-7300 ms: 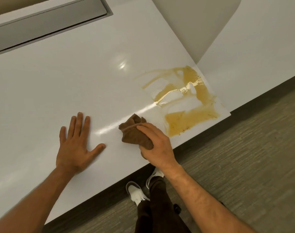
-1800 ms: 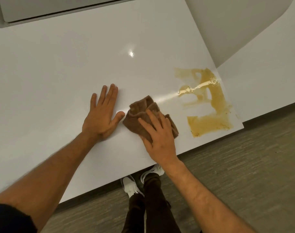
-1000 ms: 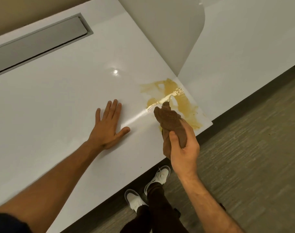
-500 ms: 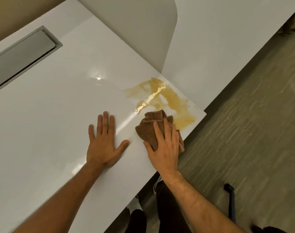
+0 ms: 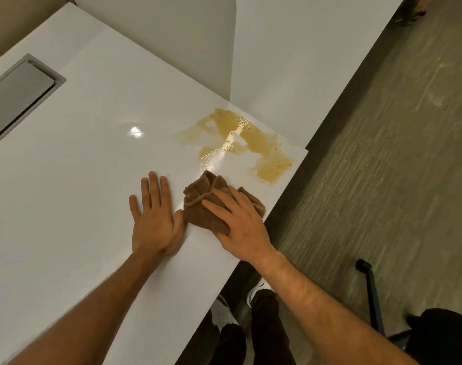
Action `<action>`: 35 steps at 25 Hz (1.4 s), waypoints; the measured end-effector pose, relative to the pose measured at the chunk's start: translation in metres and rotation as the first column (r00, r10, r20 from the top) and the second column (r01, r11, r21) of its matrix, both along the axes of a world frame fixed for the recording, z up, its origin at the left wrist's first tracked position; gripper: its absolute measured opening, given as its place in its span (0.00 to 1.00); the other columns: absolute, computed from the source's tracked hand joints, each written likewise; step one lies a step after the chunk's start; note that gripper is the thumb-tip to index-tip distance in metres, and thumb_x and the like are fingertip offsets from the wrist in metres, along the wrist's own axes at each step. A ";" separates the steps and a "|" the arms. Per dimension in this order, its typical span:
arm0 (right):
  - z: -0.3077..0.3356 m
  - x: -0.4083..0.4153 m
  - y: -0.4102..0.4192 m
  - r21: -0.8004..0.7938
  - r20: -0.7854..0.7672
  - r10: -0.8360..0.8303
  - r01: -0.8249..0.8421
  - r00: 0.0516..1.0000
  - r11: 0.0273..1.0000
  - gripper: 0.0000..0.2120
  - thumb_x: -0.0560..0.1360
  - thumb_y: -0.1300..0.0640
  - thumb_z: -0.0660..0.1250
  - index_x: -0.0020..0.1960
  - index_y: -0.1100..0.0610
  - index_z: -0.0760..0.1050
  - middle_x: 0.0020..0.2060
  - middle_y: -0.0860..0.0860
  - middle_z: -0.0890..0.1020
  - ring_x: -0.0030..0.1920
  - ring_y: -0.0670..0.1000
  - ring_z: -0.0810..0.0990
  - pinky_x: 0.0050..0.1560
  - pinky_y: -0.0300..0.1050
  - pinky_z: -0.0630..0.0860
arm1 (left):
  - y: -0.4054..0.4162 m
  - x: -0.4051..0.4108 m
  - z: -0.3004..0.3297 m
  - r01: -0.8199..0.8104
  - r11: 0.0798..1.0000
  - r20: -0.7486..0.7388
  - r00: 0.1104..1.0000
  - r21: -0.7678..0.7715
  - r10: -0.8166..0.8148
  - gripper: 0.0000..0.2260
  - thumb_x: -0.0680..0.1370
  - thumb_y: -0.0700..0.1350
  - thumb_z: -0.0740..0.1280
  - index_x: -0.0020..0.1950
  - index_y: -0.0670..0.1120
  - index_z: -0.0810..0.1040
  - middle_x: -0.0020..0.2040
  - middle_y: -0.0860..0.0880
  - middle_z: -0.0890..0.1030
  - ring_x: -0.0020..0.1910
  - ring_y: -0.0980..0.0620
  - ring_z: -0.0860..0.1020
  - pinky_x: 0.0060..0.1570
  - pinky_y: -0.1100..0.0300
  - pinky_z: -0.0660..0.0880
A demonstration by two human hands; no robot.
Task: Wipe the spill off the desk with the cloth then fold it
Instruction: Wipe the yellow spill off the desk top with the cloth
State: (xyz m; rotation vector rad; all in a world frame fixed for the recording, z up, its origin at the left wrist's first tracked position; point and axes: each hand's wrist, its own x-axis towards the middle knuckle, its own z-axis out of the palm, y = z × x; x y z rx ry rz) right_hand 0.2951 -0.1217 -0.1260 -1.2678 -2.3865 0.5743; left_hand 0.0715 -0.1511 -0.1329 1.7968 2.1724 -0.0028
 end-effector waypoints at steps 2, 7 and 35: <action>0.001 0.024 0.001 0.009 -0.003 0.087 -0.087 0.996 0.996 0.24 0.77 0.49 0.68 0.73 0.50 0.74 0.73 0.53 0.75 0.74 0.58 0.70 0.76 0.57 0.64 | 0.000 0.000 0.000 0.007 1.000 -0.008 1.000 -0.002 -0.007 0.36 0.82 0.58 0.46 0.85 0.45 0.35 0.85 0.44 0.34 0.84 0.44 0.35 0.82 0.36 0.41; 0.001 0.020 0.021 -0.064 0.029 -0.197 0.198 0.980 0.978 0.27 0.76 0.51 0.73 0.74 0.51 0.73 0.74 0.55 0.73 0.75 0.61 0.68 0.76 0.65 0.63 | 0.000 -0.003 -0.003 0.010 1.000 -0.005 1.000 0.012 -0.009 0.37 0.81 0.57 0.47 0.85 0.45 0.36 0.86 0.43 0.37 0.85 0.43 0.37 0.81 0.36 0.41; 0.014 -0.009 -0.064 -0.076 0.104 -0.019 0.027 0.994 0.997 0.30 0.71 0.32 0.69 0.69 0.45 0.76 0.76 0.52 0.70 0.76 0.65 0.64 0.74 0.66 0.61 | 0.000 -0.002 -0.003 0.020 1.000 -0.030 0.999 0.020 -0.019 0.36 0.83 0.58 0.49 0.85 0.44 0.38 0.86 0.41 0.39 0.85 0.40 0.39 0.81 0.35 0.41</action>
